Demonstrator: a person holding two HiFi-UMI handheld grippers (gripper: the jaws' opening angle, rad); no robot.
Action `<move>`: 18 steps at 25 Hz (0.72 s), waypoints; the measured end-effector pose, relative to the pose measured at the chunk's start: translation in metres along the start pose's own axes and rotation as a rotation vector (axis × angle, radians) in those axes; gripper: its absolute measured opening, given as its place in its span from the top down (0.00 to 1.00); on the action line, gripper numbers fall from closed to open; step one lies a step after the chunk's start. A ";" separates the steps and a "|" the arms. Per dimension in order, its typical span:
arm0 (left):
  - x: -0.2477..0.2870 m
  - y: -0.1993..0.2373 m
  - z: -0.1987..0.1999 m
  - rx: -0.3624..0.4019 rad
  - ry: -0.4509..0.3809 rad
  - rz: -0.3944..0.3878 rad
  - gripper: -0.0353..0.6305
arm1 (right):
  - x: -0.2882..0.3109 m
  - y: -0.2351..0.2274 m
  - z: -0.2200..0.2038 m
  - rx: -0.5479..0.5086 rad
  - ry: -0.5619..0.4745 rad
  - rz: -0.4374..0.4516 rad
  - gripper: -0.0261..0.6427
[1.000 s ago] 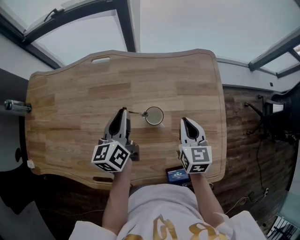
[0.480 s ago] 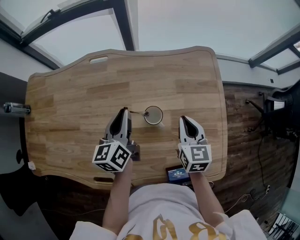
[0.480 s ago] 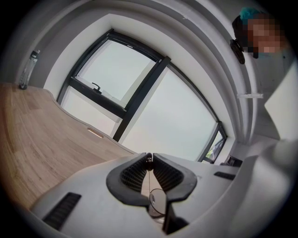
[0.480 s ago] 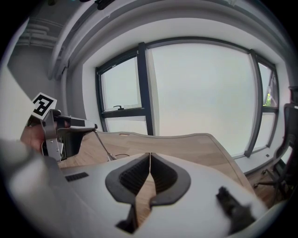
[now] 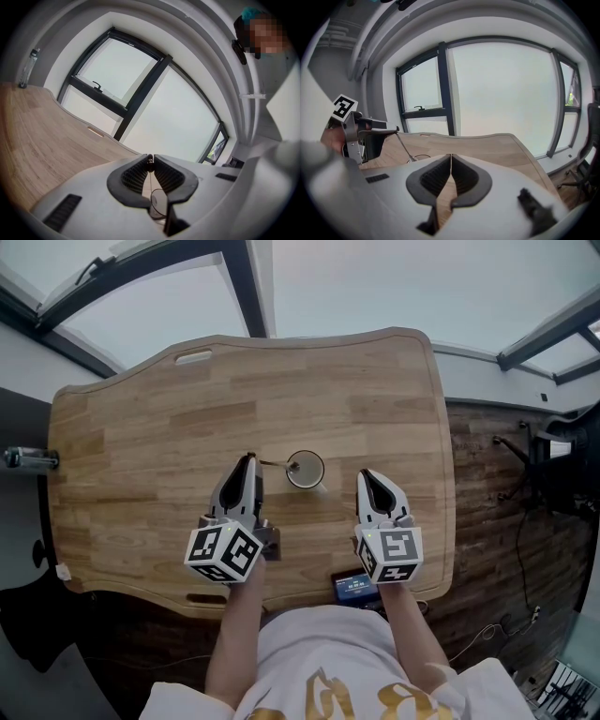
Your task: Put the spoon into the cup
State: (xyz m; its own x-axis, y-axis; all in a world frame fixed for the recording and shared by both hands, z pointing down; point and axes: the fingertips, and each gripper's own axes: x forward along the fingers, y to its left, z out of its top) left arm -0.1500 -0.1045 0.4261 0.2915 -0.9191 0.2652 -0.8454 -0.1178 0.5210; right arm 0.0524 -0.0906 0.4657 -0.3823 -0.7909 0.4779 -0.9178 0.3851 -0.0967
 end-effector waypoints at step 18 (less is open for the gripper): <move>0.010 -0.001 -0.013 -0.002 0.030 -0.003 0.87 | 0.006 -0.002 -0.005 -0.002 0.018 0.010 0.91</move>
State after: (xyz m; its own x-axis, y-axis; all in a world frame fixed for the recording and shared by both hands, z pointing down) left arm -0.1410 -0.1085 0.4388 0.3070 -0.9072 0.2875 -0.8437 -0.1196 0.5234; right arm 0.0522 -0.0934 0.4730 -0.3895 -0.7783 0.4924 -0.9137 0.3939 -0.1000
